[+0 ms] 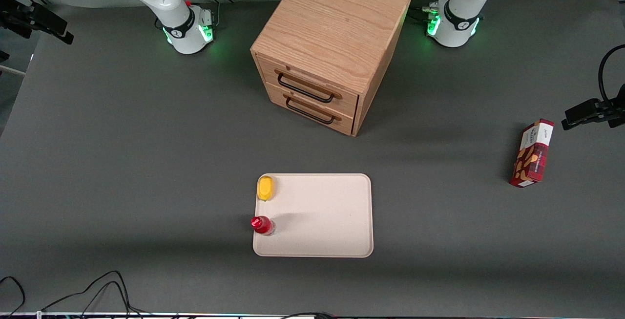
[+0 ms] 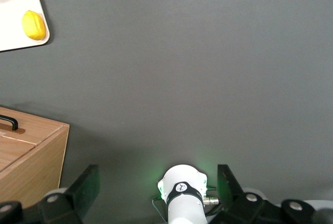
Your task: Open upper drawer
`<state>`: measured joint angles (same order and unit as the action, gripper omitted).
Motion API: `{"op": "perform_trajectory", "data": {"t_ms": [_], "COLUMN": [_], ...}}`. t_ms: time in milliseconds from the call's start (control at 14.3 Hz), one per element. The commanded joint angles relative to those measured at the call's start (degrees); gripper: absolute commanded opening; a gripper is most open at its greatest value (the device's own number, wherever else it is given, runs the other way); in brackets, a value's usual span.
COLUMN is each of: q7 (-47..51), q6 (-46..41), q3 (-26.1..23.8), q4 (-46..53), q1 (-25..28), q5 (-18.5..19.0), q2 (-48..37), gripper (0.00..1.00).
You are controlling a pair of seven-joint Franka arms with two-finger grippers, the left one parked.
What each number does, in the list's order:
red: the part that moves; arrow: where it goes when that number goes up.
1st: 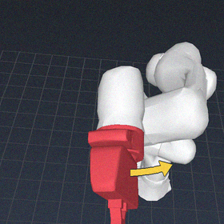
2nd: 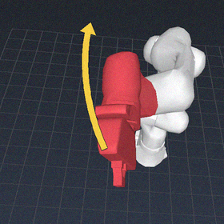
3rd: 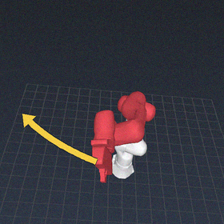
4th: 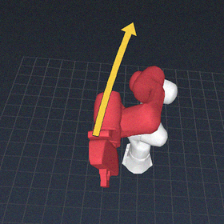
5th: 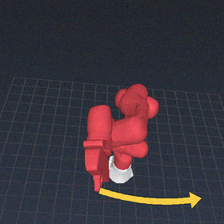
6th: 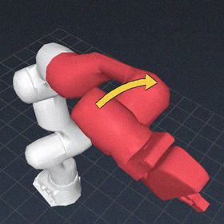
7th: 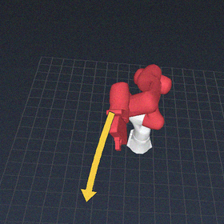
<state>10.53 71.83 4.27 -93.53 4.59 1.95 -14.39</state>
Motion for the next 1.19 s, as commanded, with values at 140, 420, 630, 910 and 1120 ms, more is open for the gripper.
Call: {"op": "perform_trajectory", "data": {"t_ms": [140, 420, 630, 910, 1120], "q7": [-1.13, -3.56, -13.6, -15.27, -30.25], "q6": [-0.2, -2.21, -4.76, -4.77, -4.51], "q3": [0.21, 0.12, -1.11, -5.66, -10.5], "q4": [1.94, 5.11, 7.22, 13.19, 15.75], "q1": [0.42, 0.42, 0.59, 1.12, 1.3], "q5": [0.25, -2.29, -8.87, -16.79, -22.49], "q2": [0.95, 2.53, 2.79, 7.88, 13.32], "gripper": [1.0, 1.0, 1.0, 1.0, 1.0]}}
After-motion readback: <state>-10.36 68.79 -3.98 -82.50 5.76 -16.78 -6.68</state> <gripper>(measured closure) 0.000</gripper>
